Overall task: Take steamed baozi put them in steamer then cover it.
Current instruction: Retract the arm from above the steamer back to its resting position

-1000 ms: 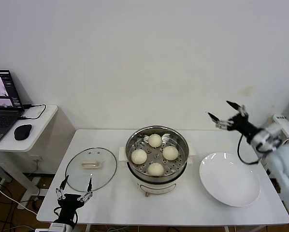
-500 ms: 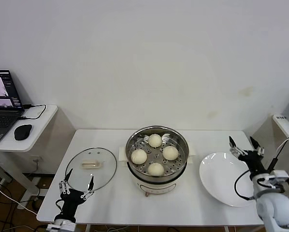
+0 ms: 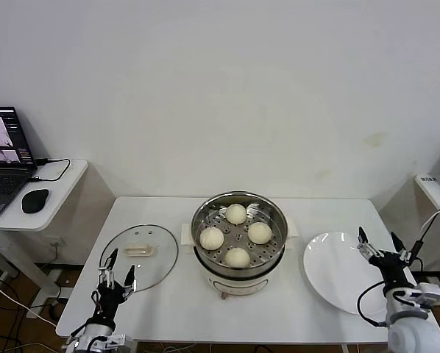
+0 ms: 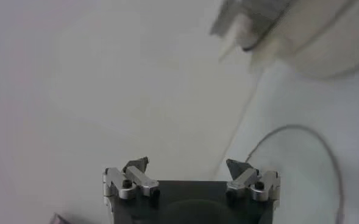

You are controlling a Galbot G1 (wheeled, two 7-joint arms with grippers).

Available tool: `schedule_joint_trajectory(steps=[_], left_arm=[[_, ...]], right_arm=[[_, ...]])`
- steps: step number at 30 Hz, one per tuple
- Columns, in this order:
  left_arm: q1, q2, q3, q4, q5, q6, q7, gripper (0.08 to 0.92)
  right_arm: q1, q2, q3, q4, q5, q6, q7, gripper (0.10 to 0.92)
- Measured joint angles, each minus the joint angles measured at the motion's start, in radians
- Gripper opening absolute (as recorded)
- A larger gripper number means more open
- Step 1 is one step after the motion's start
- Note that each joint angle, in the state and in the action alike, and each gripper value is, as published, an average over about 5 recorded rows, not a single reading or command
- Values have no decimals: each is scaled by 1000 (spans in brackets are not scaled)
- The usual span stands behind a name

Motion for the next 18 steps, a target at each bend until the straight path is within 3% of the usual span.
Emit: schedule_joint_trajectory(steps=[18], left_arm=[[-143, 78, 42, 181, 111, 92, -21, 823]], right_arm=[[-62, 58, 14, 35, -50, 9, 23, 823]])
